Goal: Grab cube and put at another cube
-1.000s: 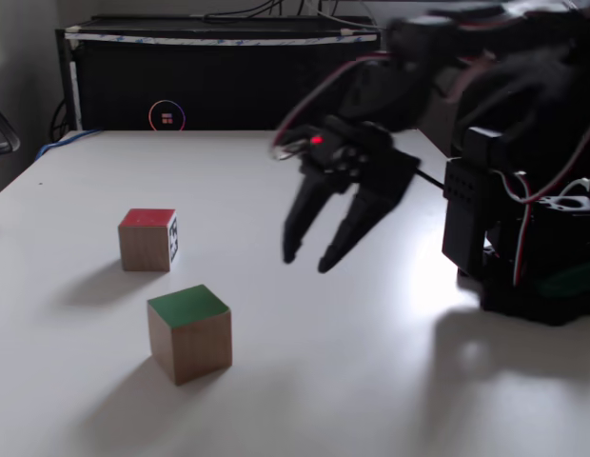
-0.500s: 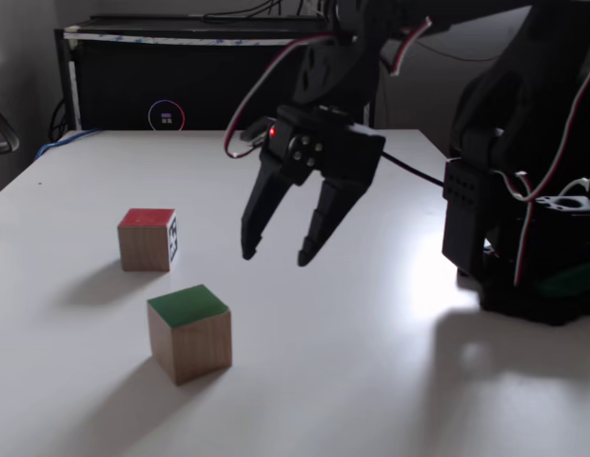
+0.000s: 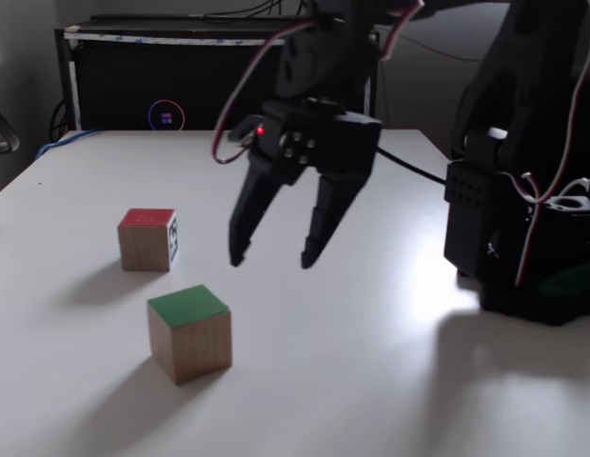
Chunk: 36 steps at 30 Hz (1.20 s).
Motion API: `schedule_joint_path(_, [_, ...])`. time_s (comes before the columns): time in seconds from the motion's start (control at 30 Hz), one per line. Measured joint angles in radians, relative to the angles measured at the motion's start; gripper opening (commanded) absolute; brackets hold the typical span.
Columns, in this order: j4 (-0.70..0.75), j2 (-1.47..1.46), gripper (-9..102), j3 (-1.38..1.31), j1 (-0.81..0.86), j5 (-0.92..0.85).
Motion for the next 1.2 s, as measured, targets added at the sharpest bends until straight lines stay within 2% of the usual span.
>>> schedule_joint_path(0.4, [0.091,-0.133,38,-0.229,-0.006,-0.052])
schedule_joint_path(0.7, [0.195,-0.327,41,-0.437,0.040,-0.173])
schedule_joint_path(1.03, [0.209,-0.560,43,-0.612,0.080,-0.204])
schedule_joint_path(1.2, [0.209,-0.653,44,-0.675,0.038,-0.183])
